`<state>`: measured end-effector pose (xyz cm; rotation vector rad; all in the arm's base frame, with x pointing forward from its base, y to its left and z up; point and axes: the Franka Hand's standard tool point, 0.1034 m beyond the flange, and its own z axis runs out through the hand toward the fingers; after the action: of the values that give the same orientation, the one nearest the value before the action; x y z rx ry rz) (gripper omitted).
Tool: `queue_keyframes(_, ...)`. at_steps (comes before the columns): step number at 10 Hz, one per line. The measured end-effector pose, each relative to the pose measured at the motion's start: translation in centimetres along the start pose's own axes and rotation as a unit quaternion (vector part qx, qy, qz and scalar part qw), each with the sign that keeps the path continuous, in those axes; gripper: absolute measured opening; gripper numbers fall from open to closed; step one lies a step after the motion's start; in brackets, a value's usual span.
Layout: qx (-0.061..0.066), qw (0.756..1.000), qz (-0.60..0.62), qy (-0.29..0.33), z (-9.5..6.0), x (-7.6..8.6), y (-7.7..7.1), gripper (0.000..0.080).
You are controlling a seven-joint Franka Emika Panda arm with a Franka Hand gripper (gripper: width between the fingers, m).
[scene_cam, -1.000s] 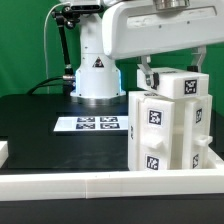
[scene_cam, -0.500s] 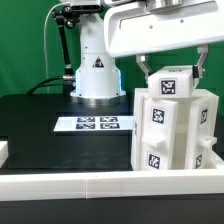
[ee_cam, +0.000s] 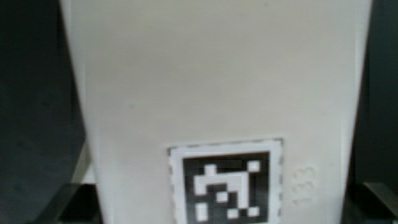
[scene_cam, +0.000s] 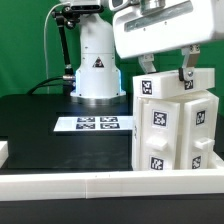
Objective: Assemble cabinet
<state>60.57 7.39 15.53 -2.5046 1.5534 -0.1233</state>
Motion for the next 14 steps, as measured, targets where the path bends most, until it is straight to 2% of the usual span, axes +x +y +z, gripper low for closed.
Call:
queue_keyframes(3,0.002,0.981,0.192,-0.008,0.10,-0.09,0.15,0.0566)
queue_keyframes(5,0.003,0.942,0.335,-0.018,0.22,-0.16,0.26,0.0566)
queue_keyframes(7,0.004,0.921,0.388,-0.023,0.22,-0.14,0.25,0.0566)
queue_keyframes(8,0.003,0.889,0.457,-0.028,0.20,-0.14,0.20,0.0566)
queue_keyframes(11,0.008,0.860,0.509,-0.041,0.09,-0.33,-0.20,0.0566)
queue_keyframes(13,0.011,0.855,0.516,-0.050,0.12,-0.40,-0.26,0.0566)
queue_keyframes(14,0.012,0.863,0.503,-0.050,0.14,-0.42,-0.25,0.0646)
